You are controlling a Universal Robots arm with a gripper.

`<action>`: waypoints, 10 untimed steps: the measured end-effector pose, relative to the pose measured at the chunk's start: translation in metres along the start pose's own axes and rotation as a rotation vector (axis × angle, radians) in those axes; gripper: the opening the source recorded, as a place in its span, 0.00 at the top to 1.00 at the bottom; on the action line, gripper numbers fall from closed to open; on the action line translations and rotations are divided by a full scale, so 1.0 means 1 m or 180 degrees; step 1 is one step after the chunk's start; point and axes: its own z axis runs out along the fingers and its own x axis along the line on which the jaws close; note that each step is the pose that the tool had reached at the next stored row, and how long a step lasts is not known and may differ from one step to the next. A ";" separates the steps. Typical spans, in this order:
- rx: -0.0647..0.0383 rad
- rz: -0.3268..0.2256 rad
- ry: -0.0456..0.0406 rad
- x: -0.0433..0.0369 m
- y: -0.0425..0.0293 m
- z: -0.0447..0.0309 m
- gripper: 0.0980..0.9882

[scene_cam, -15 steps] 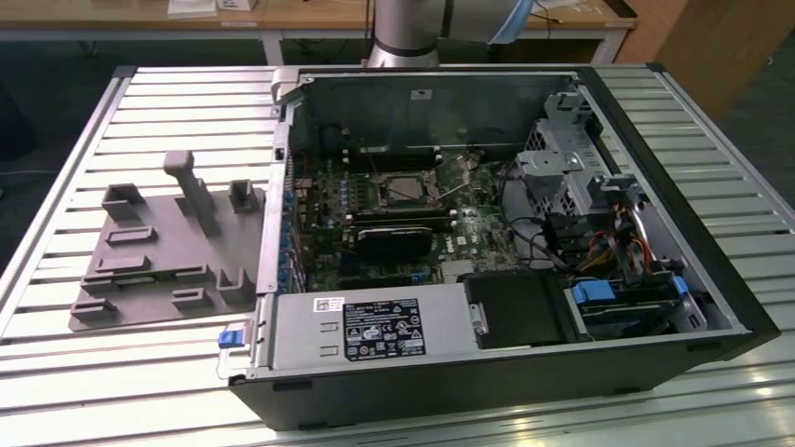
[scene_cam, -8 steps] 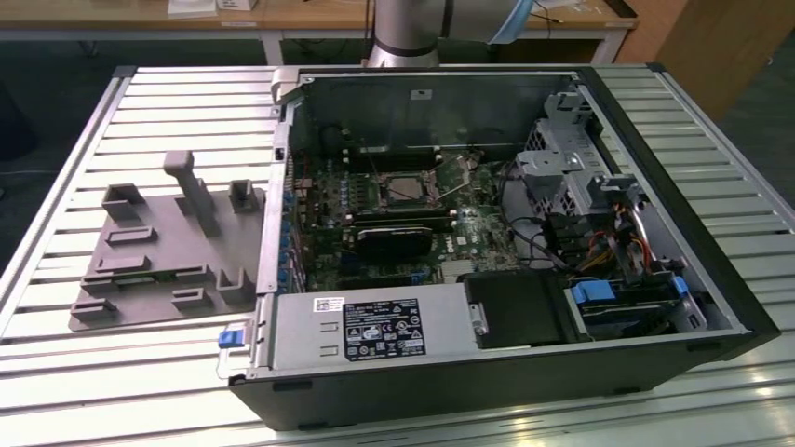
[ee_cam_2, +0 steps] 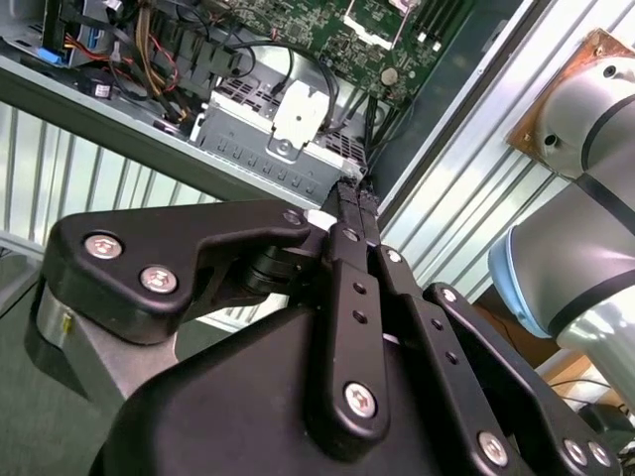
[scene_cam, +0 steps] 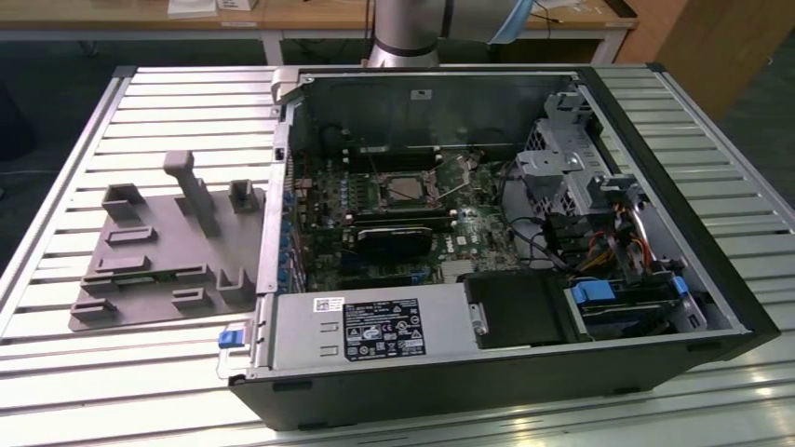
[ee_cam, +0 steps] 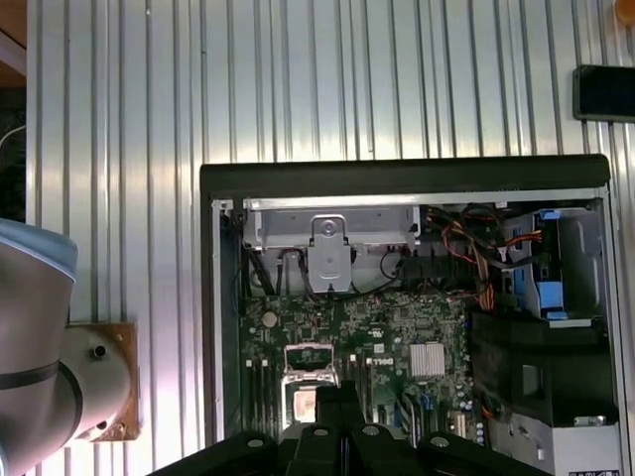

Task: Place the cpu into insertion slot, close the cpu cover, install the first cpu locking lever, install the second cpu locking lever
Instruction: 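Close the cpu cover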

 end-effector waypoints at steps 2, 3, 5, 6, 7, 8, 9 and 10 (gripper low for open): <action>0.0000 0.0000 0.0000 -0.0004 -0.0002 0.0036 1.00; 0.0000 0.0000 -0.0001 -0.0006 -0.0003 0.0054 1.00; 0.0000 0.0000 0.0000 -0.0009 -0.0005 0.0091 1.00; 0.0000 0.0000 0.0000 -0.0011 -0.0006 0.0109 1.00; 0.0000 0.0000 0.0000 -0.0013 -0.0006 0.0128 1.00; 0.0000 0.0000 0.0000 -0.0015 -0.0007 0.0146 1.00; 0.0000 0.0000 -0.0001 -0.0017 -0.0008 0.0163 1.00; 0.0000 0.0000 -0.0001 -0.0019 -0.0009 0.0181 1.00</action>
